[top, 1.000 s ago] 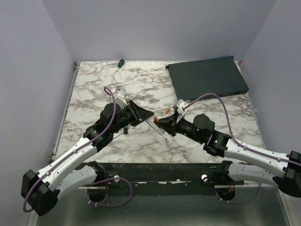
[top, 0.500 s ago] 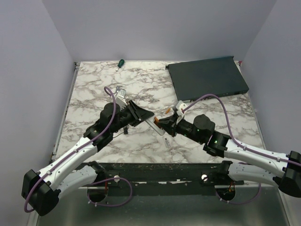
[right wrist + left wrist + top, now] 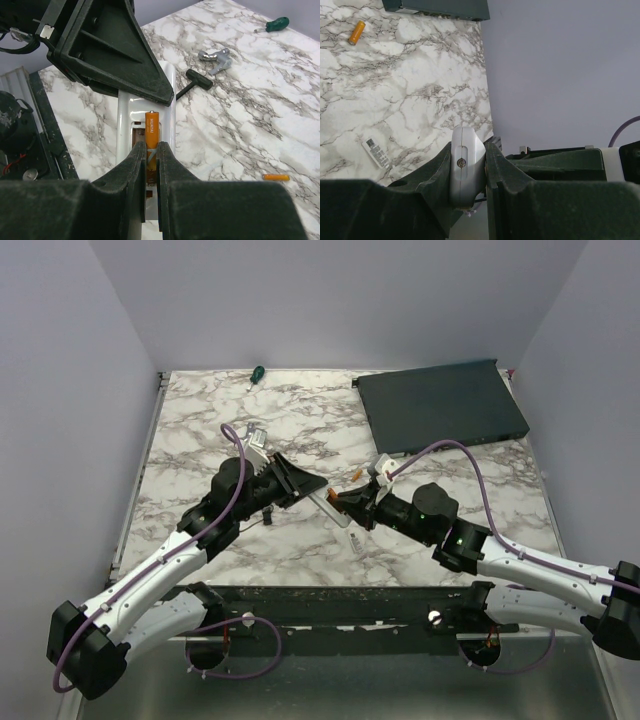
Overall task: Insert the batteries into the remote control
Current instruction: Load the battery into the remote control.
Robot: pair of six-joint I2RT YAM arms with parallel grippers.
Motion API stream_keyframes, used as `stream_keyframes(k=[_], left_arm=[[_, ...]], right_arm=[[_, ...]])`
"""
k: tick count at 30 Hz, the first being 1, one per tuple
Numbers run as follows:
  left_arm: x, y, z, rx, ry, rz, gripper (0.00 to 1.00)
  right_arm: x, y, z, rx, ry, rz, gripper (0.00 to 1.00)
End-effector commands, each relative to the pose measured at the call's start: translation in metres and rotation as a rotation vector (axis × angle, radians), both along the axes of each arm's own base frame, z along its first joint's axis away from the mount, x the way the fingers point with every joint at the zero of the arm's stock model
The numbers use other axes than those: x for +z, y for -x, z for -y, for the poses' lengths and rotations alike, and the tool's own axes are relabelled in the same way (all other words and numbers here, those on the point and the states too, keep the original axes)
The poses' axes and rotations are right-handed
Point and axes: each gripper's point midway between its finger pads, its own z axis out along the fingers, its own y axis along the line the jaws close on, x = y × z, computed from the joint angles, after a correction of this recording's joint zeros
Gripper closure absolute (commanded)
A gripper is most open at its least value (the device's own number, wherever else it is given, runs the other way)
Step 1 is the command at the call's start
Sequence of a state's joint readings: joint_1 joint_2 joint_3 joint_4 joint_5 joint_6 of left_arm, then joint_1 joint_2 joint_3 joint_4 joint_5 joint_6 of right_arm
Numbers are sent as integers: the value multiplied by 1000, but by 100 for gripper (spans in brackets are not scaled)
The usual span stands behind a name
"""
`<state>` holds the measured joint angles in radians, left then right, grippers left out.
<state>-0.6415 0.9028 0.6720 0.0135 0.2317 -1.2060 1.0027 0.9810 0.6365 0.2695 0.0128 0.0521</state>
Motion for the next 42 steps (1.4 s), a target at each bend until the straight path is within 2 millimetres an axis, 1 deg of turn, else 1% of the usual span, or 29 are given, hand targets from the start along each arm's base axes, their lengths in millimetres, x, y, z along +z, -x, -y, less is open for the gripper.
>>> stream_keyframes(k=[1,15,21,32,42], left_arm=[[17,10,7,-65,72,22,100],[16,8,7,-58,77,19,100],[16,8,7,-58,79,17,100],[15,8,7,-58,80,15,100],[15,8,8,-62,80,15,100]], right_arm=[[-6,2,-3,11,6,-3,85],[-10,1,-4,8,12,-26,81],[-10,1,-5,5,6,-30,77],[-8,1,-5,4,0,-29,72],[-8,1,-2,1,-2,-20,71]])
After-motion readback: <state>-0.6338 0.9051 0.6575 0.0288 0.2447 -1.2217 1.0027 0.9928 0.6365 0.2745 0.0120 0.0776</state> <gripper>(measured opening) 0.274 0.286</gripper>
